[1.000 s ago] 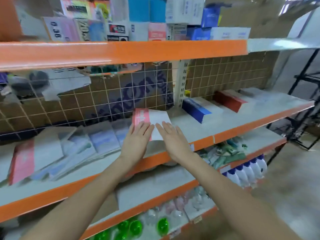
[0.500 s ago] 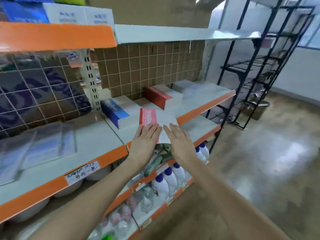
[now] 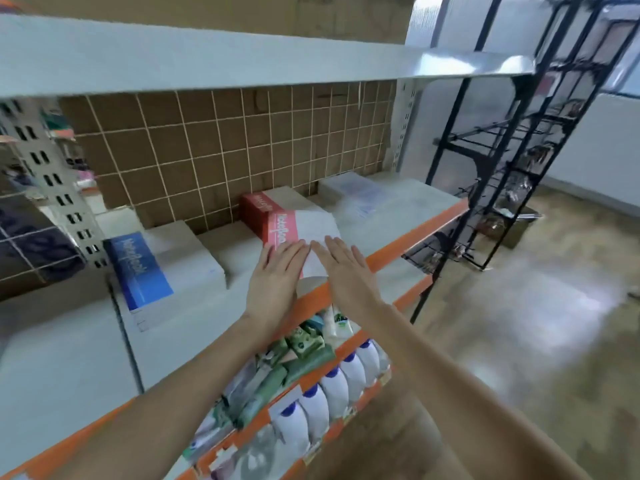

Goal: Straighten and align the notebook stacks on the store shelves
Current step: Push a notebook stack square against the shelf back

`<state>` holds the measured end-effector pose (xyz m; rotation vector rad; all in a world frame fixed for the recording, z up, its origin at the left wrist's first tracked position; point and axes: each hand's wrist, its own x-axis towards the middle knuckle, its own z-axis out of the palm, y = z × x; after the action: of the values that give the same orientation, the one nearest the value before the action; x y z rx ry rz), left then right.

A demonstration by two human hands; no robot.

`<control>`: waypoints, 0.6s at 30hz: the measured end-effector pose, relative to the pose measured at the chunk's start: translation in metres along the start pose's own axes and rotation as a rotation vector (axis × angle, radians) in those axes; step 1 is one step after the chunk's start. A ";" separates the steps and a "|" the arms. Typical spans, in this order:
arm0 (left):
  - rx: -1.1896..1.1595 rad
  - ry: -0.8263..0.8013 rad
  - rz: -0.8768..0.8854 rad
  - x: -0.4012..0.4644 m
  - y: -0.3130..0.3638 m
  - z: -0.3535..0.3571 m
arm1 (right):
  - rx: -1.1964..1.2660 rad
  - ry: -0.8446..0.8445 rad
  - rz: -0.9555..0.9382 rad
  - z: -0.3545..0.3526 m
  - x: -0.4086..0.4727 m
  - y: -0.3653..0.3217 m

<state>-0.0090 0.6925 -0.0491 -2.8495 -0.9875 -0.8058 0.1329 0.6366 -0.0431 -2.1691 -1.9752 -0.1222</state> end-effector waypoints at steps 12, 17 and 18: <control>0.087 -0.100 -0.237 0.054 -0.034 0.056 | 0.060 -0.191 -0.219 0.030 0.106 0.082; 0.174 -0.209 -0.418 0.062 -0.043 0.066 | 0.090 -0.227 -0.354 0.039 0.151 0.111; 0.179 -0.200 -0.452 0.065 -0.043 0.067 | 0.106 -0.245 -0.378 0.042 0.159 0.114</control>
<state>0.0405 0.7762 -0.0825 -2.6217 -1.6734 -0.4183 0.2593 0.7911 -0.0629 -1.7962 -2.4478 0.1980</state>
